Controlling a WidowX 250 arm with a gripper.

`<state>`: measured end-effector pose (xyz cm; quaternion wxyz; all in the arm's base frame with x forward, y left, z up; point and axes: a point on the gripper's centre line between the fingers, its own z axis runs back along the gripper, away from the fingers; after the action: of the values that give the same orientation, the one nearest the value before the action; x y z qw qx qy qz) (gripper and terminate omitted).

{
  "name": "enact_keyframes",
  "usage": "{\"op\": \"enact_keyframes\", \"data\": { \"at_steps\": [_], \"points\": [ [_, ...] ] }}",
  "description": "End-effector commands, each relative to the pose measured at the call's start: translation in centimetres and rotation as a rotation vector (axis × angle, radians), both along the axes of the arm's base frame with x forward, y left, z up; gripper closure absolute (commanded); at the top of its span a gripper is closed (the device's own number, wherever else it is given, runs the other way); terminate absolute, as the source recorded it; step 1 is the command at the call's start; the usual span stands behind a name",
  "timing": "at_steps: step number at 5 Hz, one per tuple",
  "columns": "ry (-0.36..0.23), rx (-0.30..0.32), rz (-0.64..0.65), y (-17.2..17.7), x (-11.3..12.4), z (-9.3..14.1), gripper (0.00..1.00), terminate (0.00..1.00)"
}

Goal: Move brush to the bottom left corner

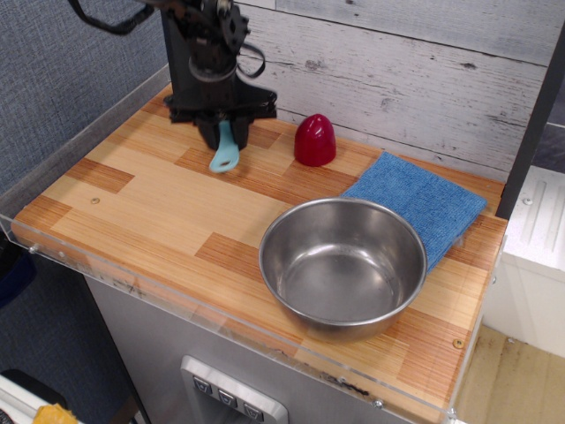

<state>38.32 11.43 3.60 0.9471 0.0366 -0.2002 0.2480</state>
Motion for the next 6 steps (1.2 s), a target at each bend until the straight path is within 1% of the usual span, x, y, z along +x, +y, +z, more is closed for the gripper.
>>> {"op": "enact_keyframes", "data": {
  "at_steps": [1,2,3,4,5,6],
  "points": [
    [-0.106,-0.021,-0.032,-0.7,-1.5,6.5,1.00,0.00],
    [-0.123,-0.032,-0.036,-0.6,-3.2,8.1,1.00,0.00],
    [-0.141,-0.040,-0.023,0.3,-5.2,9.4,1.00,0.00],
    [-0.157,-0.028,0.011,2.5,-7.8,10.5,1.00,0.00],
    [-0.152,-0.001,0.061,5.0,-10.7,10.8,1.00,0.00],
    [-0.124,0.007,0.151,6.8,-13.4,10.1,1.00,0.00]
  ]
}}
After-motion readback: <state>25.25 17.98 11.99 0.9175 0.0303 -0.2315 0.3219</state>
